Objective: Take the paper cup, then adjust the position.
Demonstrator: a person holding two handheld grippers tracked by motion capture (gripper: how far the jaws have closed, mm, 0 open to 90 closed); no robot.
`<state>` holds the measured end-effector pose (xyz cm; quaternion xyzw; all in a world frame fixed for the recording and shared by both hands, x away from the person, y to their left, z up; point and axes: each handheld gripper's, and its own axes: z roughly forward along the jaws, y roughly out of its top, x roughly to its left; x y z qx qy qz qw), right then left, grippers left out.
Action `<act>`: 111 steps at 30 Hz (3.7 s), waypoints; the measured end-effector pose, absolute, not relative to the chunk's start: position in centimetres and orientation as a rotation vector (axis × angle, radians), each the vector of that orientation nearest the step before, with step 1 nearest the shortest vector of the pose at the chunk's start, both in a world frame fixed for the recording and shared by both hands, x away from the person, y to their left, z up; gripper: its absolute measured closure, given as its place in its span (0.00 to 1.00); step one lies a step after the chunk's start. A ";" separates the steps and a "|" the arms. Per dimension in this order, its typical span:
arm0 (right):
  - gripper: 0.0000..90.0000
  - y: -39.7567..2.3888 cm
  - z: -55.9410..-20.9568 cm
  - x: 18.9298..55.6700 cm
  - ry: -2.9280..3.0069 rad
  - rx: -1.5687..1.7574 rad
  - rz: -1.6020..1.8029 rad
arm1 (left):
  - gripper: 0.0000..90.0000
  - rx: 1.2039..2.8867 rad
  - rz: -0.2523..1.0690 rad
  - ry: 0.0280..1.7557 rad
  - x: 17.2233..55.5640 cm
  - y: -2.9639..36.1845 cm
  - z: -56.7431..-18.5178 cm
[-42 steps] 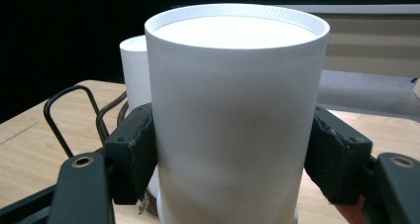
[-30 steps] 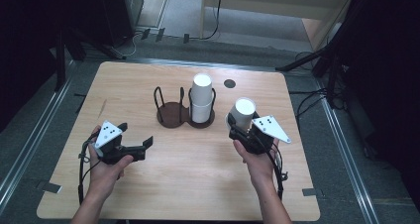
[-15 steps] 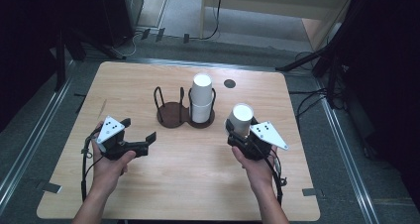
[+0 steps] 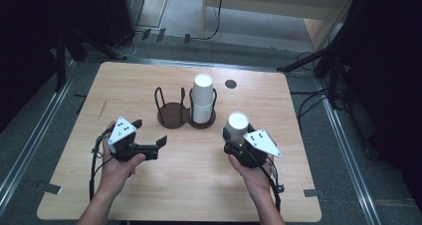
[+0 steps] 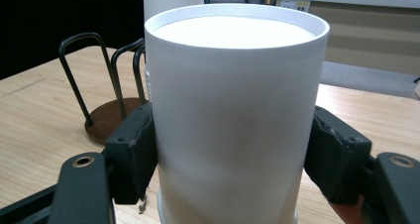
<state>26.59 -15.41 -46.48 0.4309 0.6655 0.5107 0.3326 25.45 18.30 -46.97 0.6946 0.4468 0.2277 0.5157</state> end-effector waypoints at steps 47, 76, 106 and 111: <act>0.32 -10.4 -48.7 24.6 1.813 0.787 1.135 | 0.00 1.756 0.373 0.918 24.7 14.9 -45.7; 0.32 -7.5 -50.7 22.8 1.828 0.450 0.989 | 0.08 1.814 0.233 0.866 24.5 12.7 -45.9; 0.33 -6.1 -51.6 21.6 1.829 0.245 0.927 | 0.16 1.902 0.208 0.850 24.3 11.4 -46.3; 0.33 -6.1 -51.6 21.5 1.836 0.223 0.918 | 0.17 1.913 0.206 0.854 24.3 11.3 -46.4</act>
